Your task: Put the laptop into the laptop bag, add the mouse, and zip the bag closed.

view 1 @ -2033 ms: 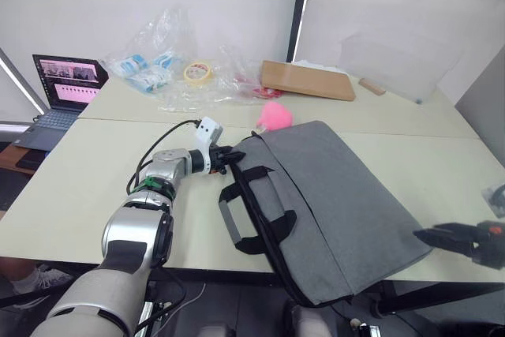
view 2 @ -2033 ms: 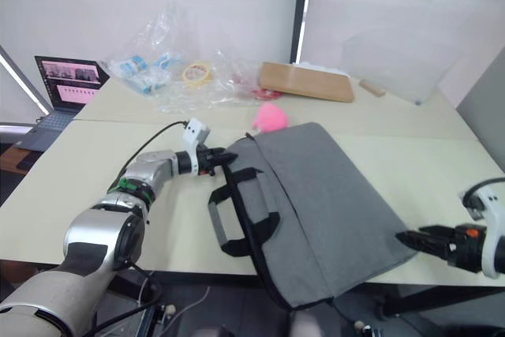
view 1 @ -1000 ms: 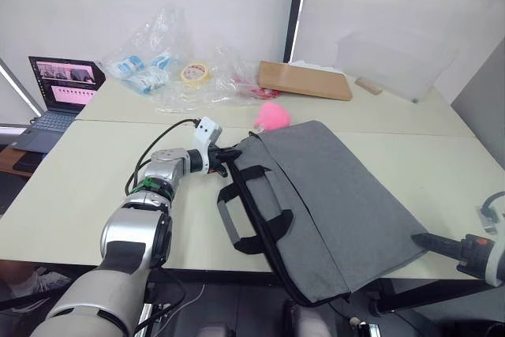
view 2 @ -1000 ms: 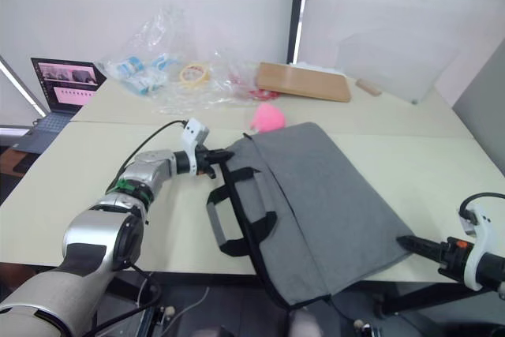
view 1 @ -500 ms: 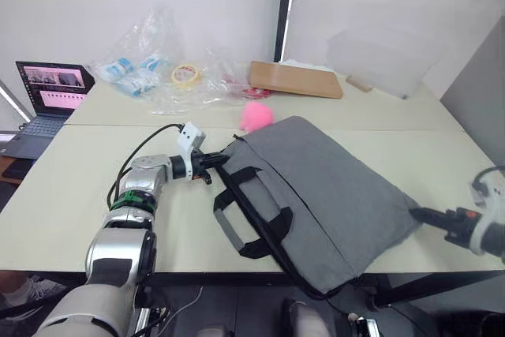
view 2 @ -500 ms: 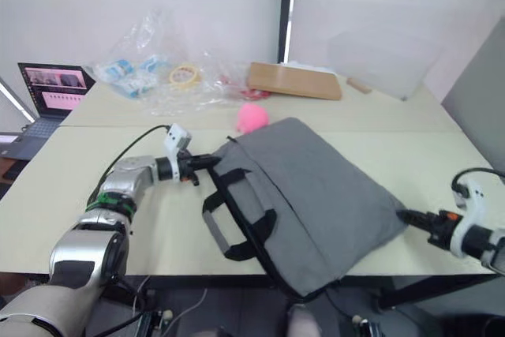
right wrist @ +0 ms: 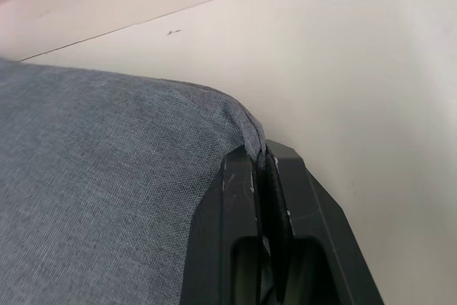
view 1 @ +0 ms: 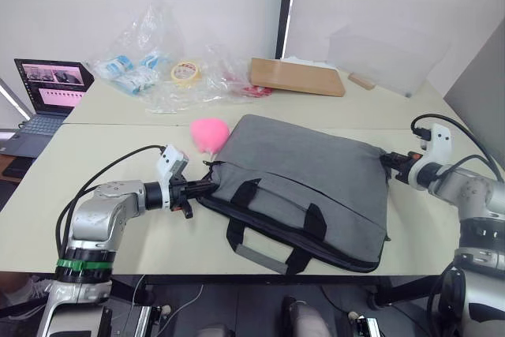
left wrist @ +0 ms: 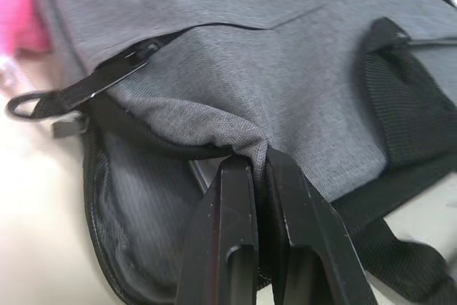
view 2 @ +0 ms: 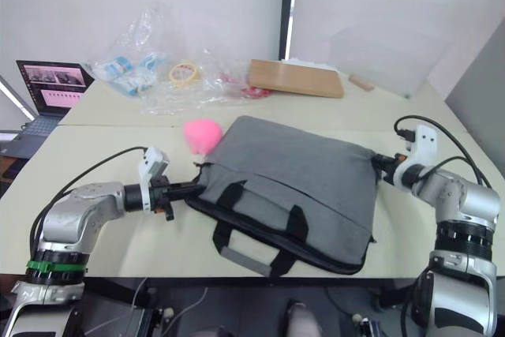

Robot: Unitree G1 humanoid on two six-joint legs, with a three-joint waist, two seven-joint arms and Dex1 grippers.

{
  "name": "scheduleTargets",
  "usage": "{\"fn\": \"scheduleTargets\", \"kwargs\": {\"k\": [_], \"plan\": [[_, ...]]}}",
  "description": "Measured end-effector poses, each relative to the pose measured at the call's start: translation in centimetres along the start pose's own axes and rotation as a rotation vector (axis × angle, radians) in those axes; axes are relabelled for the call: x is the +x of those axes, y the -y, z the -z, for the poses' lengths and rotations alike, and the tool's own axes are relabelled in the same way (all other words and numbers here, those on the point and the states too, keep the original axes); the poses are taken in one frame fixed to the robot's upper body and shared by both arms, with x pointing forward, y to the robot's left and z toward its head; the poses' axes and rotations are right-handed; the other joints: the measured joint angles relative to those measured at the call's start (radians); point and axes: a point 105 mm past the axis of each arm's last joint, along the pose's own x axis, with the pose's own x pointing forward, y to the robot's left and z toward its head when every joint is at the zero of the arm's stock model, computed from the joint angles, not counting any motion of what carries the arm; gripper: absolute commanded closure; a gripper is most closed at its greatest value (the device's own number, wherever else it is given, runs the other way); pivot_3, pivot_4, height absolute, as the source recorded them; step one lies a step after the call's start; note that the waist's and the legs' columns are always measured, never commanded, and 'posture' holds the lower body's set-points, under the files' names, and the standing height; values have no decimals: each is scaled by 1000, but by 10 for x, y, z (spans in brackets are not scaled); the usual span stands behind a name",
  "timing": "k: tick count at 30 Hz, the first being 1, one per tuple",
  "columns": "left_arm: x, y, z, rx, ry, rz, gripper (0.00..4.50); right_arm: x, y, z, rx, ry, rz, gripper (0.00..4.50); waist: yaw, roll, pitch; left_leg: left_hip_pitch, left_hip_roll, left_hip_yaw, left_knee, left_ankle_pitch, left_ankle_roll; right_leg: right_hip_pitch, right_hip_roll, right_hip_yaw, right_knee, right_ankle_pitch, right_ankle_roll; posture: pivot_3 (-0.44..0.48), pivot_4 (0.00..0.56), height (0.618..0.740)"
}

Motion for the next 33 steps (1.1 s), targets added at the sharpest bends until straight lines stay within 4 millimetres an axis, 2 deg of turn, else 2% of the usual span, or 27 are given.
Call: {"fn": "scheduleTargets", "kwargs": {"k": [5,9,10,11,17,21,24,26,29,31,33], "plan": [[-4,20,9,-52,-12,31,4500,14,-5,-4,-8,22,8,4480,-10,1,0,3,2,-1,-3,3,-6,3,0,-4,3,-3,-5,0,150,740],[-11,25,13,-69,-17,12,4500,19,-10,-4,5,23,-4,4480,-8,1,0,2,3,-2,-1,4,-8,3,-2,-3,7,-3,-5,0,150,740],[-12,26,14,-67,-19,4,4500,20,-11,-4,6,25,-8,3757,-6,1,0,2,3,-2,-1,4,-8,3,-1,-2,8,-3,-5,0,150,740],[-13,25,15,-68,-19,-2,4500,19,-10,-6,7,34,-7,3510,-5,2,0,2,3,-2,-1,5,-8,3,-1,-2,9,-3,-5,0,150,740],[-21,18,29,-87,-13,-40,2457,6,5,-13,9,49,-21,1399,-4,2,0,0,4,-1,-3,5,-9,2,1,0,9,-3,-5,0,150,740],[-47,10,32,-97,-47,-70,1127,-20,24,-17,-15,17,-46,34,-3,3,0,0,4,-1,-3,5,-9,0,1,-1,8,-3,-5,0,150,740],[-63,-2,21,-78,-19,-122,170,-35,23,-16,-23,-29,-117,0,-4,3,0,-2,5,0,-3,5,-8,2,2,1,8,-3,-5,0,150,740],[-66,-8,12,-68,3,-118,170,-48,18,-6,-61,-104,-194,0,0,3,0,-2,5,0,-3,5,-8,3,2,1,9,-3,-5,0,150,740],[-66,-26,0,-94,46,-138,170,-68,12,23,-22,-264,-323,0,9,2,0,-2,5,0,-3,5,-8,3,2,0,9,-3,-5,0,150,740],[-53,-30,-10,-107,90,-111,170,-71,11,36,17,-315,-357,0,10,2,0,-1,3,2,-3,5,-8,4,1,3,9,-3,-4,0,150,740],[-36,-32,-11,-97,96,-84,170,-71,9,44,24,-342,-376,0,13,2,0,-1,3,3,-3,5,-7,4,1,4,9,-3,-4,0,150,740]]}}
